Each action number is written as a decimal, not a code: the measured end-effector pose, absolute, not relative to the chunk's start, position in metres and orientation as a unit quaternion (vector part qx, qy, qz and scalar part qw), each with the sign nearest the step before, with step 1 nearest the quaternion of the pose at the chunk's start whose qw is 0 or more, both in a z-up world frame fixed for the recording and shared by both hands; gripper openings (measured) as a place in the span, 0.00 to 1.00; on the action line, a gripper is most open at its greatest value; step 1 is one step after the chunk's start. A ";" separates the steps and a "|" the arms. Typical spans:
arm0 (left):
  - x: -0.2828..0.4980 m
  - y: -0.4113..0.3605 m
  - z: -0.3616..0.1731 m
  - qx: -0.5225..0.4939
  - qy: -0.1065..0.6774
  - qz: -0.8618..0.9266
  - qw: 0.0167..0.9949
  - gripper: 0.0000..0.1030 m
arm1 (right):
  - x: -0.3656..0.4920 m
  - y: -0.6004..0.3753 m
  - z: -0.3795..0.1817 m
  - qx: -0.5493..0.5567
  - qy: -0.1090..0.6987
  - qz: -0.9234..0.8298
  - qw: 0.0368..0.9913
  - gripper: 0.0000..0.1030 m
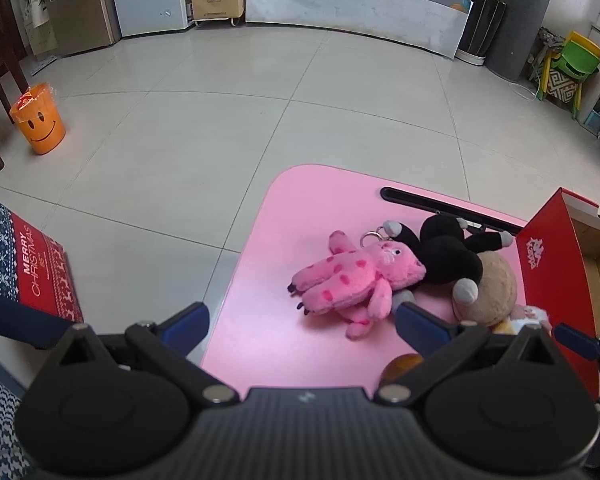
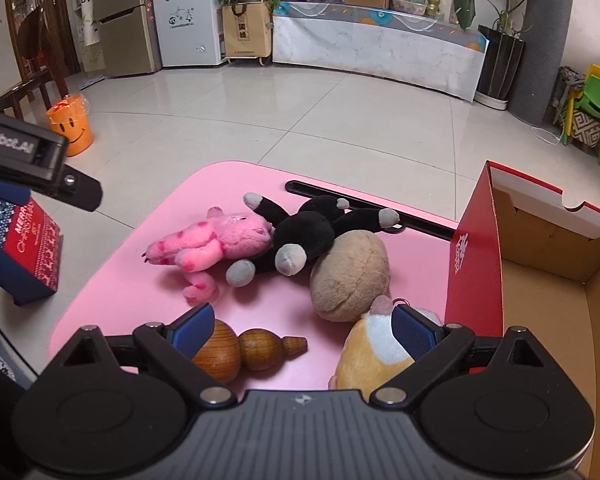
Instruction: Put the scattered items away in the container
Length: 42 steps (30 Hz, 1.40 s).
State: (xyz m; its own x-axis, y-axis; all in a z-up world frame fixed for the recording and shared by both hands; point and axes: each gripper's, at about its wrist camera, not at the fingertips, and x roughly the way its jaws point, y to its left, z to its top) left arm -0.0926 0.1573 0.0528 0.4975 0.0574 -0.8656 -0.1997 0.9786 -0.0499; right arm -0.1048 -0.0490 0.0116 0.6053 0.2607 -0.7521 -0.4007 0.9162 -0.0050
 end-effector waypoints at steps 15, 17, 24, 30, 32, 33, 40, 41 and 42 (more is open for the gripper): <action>-0.093 0.152 0.054 -0.071 0.490 0.080 0.865 1.00 | -0.126 -0.070 0.022 -0.054 0.415 0.165 0.893 0.93; -0.093 0.150 0.055 -0.068 0.487 0.078 0.867 1.00 | -0.127 -0.072 0.019 -0.039 0.420 0.167 0.891 0.93; -0.092 0.147 0.058 -0.075 0.478 0.066 0.872 1.00 | -0.125 -0.072 0.008 -0.036 0.417 0.167 0.893 0.93; -0.091 0.146 0.055 -0.074 0.479 0.069 0.872 1.00 | -0.119 -0.075 -0.002 -0.008 0.434 0.172 0.884 0.93; -0.089 0.145 0.055 -0.073 0.481 0.063 0.871 1.00 | -0.118 -0.074 -0.005 -0.022 0.434 0.169 0.884 0.93; -0.088 0.144 0.054 -0.073 0.483 0.059 0.870 1.00 | -0.118 -0.073 -0.005 -0.028 0.434 0.168 0.884 0.93; -0.087 0.139 0.052 -0.078 0.485 0.049 0.870 1.00 | -0.120 -0.070 -0.008 -0.035 0.435 0.174 0.883 0.93; -0.087 0.139 0.052 -0.080 0.485 0.047 0.870 1.00 | -0.119 -0.068 -0.009 -0.042 0.438 0.176 0.880 0.93; -0.086 0.139 0.052 -0.079 0.486 0.047 0.869 1.00 | -0.119 -0.066 -0.010 -0.048 0.440 0.176 0.879 0.93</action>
